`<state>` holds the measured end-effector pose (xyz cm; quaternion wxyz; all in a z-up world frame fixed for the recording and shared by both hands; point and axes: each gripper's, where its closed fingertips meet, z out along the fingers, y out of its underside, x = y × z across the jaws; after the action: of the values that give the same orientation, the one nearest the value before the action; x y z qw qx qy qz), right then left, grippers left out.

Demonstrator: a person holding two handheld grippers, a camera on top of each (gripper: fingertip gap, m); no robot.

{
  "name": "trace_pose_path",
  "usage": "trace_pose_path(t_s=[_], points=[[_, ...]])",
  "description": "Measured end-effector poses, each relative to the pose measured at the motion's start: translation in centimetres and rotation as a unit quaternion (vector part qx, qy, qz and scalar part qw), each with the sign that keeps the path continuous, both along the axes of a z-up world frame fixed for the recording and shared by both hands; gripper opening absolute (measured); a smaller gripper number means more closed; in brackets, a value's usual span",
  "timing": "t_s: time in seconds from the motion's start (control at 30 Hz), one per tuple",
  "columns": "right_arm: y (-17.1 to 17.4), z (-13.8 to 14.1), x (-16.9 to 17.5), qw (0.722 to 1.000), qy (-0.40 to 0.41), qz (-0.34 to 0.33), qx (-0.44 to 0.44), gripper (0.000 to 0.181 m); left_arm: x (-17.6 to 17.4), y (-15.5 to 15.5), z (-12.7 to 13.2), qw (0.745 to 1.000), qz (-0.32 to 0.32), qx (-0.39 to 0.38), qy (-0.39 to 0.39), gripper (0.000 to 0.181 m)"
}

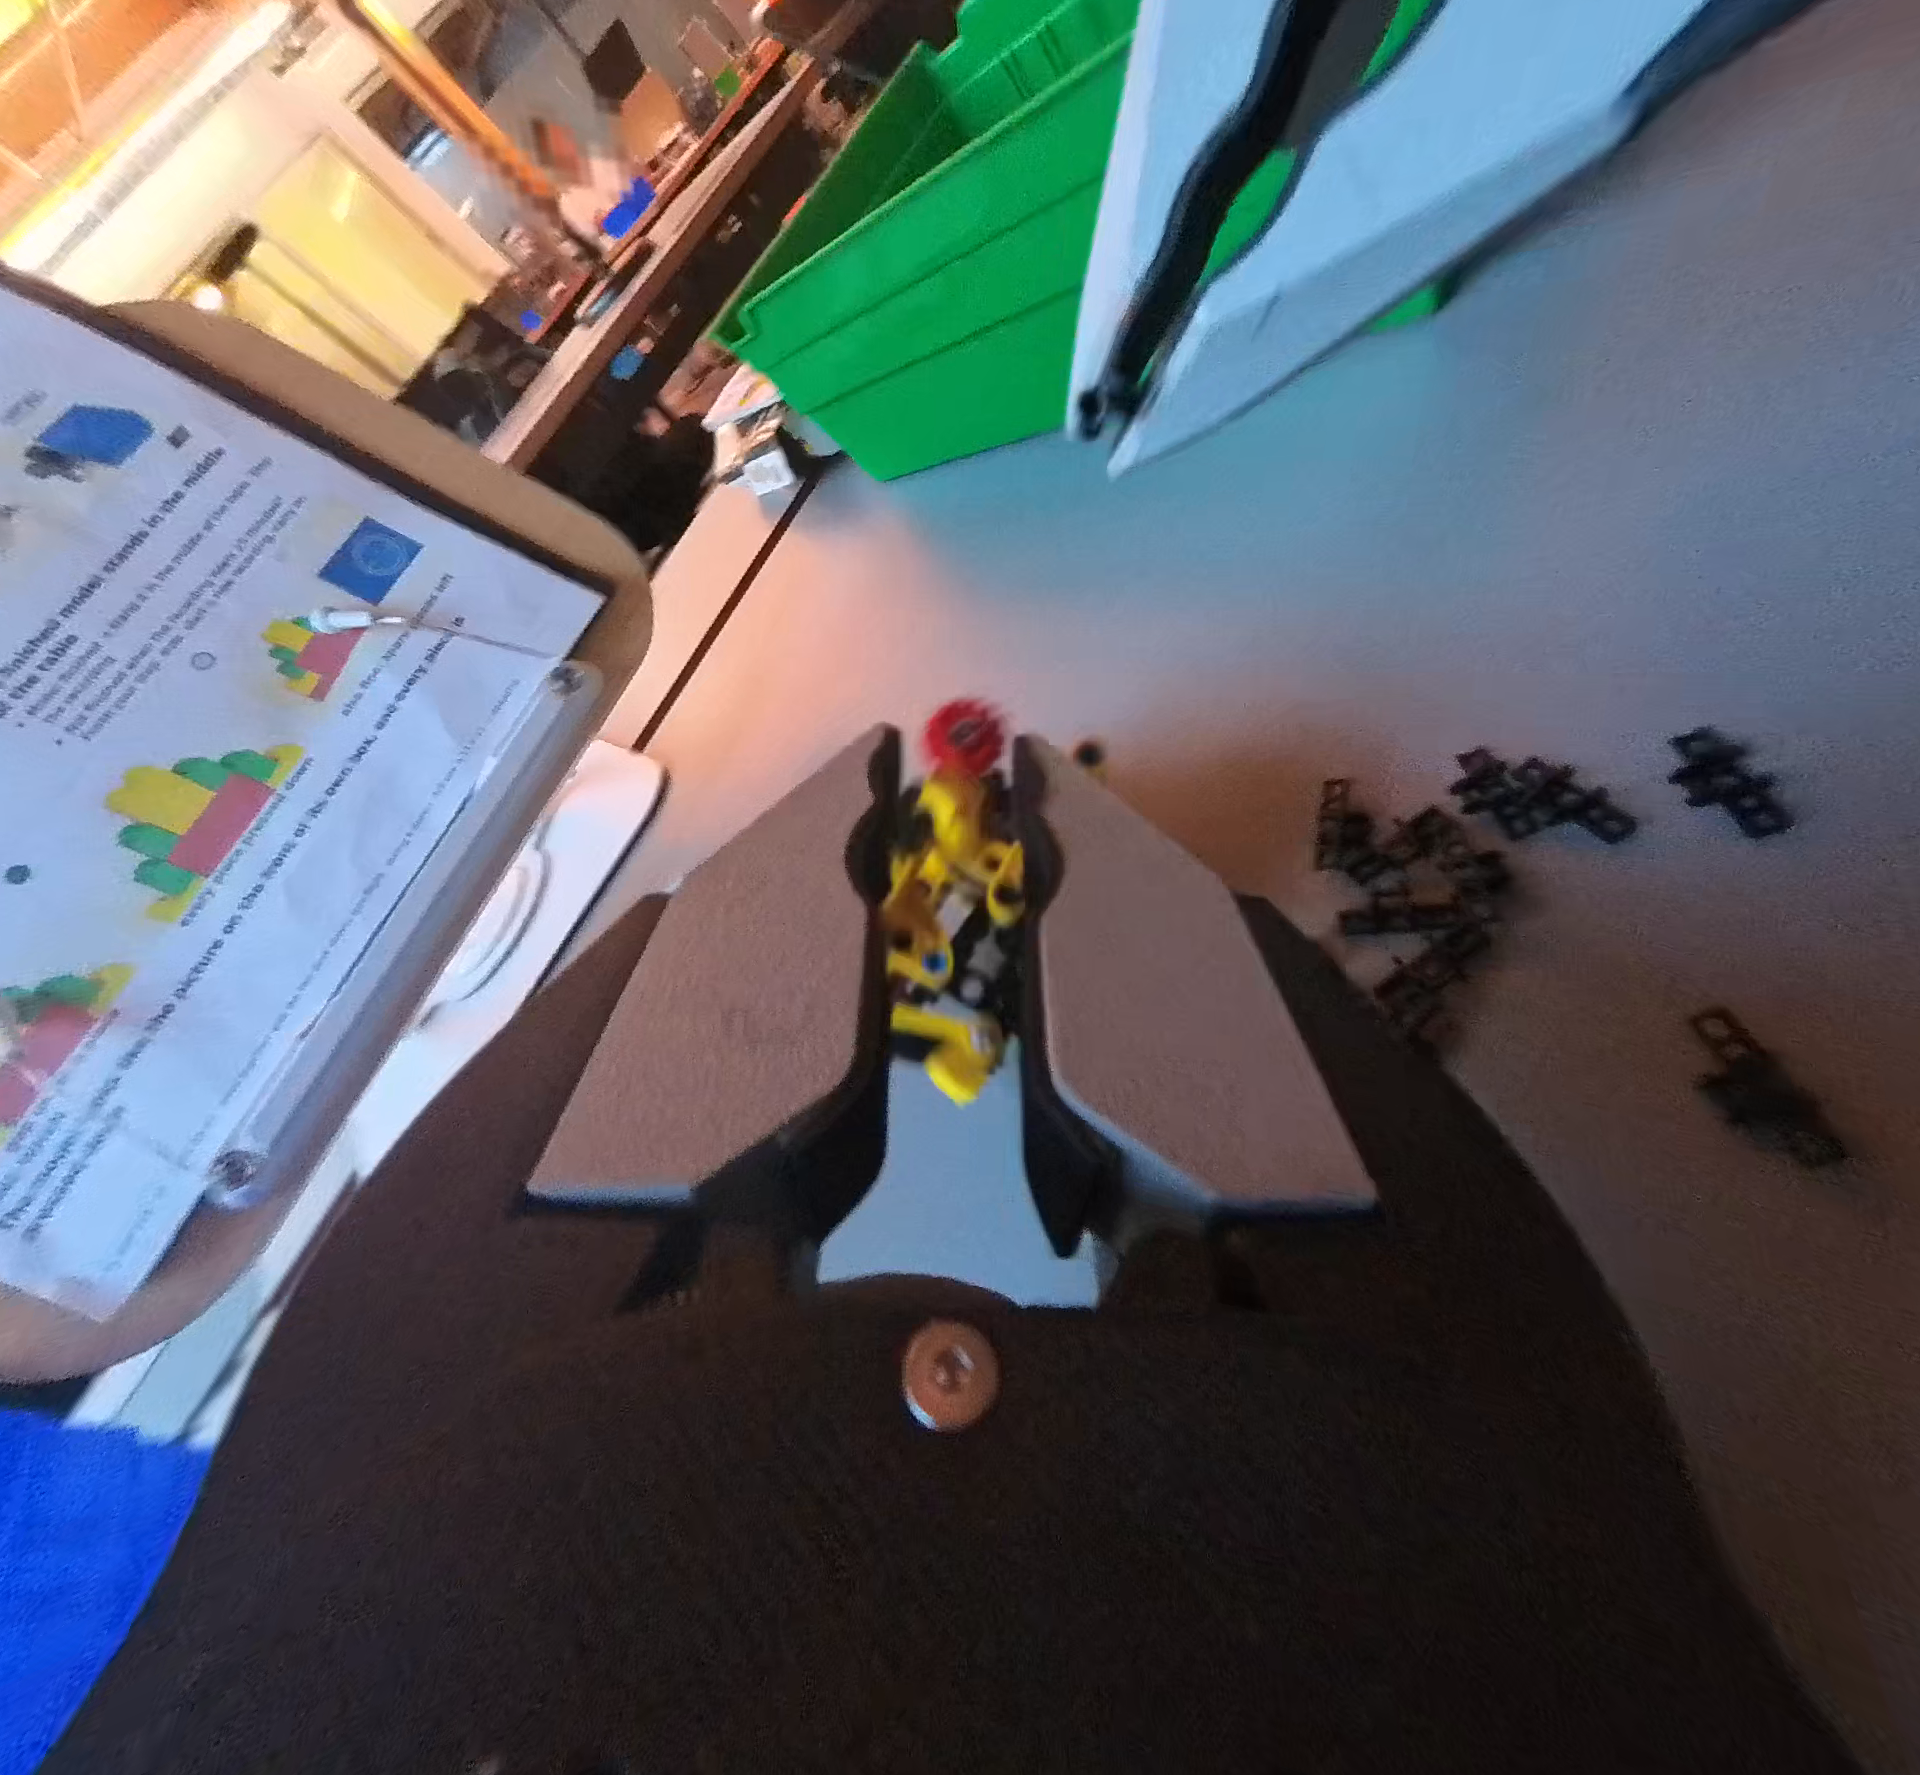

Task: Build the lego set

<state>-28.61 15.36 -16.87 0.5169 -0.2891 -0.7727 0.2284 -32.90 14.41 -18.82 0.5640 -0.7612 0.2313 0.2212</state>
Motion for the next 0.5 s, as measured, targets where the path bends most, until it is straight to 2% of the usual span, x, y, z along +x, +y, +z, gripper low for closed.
trace_pose_path(t_s=[0.03, 0.1, 0.17, 0.23, 0.27, 0.33, 0.4, 0.43, 0.5], points=[[-0.1, -0.5, -0.1, 1.000, 0.000, 0.006, -0.011, 0.002, 0.8, -0.2, 0.3, 1.000, -0.025, 0.004, -0.019, 0.023], [-0.4, -1.4, 0.1, 1.000, -0.022, 0.018, -0.002, 0.002, 2.5, -1.0, 1.3, 0.996, -0.074, 0.015, -0.036, 0.022], [-0.8, -1.5, 0.4, 0.999, -0.017, 0.028, 0.028, 0.002, 3.2, -1.6, 2.0, 0.996, -0.086, 0.021, -0.022, 0.018], [-0.4, -1.2, 0.8, 0.999, -0.007, 0.012, 0.051, 0.002, 3.1, -1.7, 1.7, 0.997, -0.071, 0.006, 0.001, 0.013], [0.7, 0.4, 1.0, 0.997, 0.026, -0.020, 0.075, 0.002, 2.7, -1.6, 1.3, 0.998, -0.059, -0.001, 0.011, 0.013], [3.9, 5.7, 2.4, 0.983, 0.115, -0.103, 0.103, 0.002, 2.0, -1.5, 0.7, 0.999, -0.044, -0.014, 0.009, 0.012], [8.2, 9.9, 4.7, 0.970, 0.155, -0.180, 0.057, 0.001, 1.7, -1.5, 0.1, 0.999, -0.039, -0.026, -0.006, 0.011], [10.6, 10.6, 5.7, 0.966, 0.143, -0.212, 0.021, 0.001, 1.4, -1.5, -0.1, 0.999, -0.032, -0.032, -0.009, 0.011], [15.9, 9.3, 7.2, 0.957, 0.075, -0.277, -0.048, 0.001, 0.7, -1.5, -0.4, 0.999, -0.016, -0.040, -0.013, 0.010]])
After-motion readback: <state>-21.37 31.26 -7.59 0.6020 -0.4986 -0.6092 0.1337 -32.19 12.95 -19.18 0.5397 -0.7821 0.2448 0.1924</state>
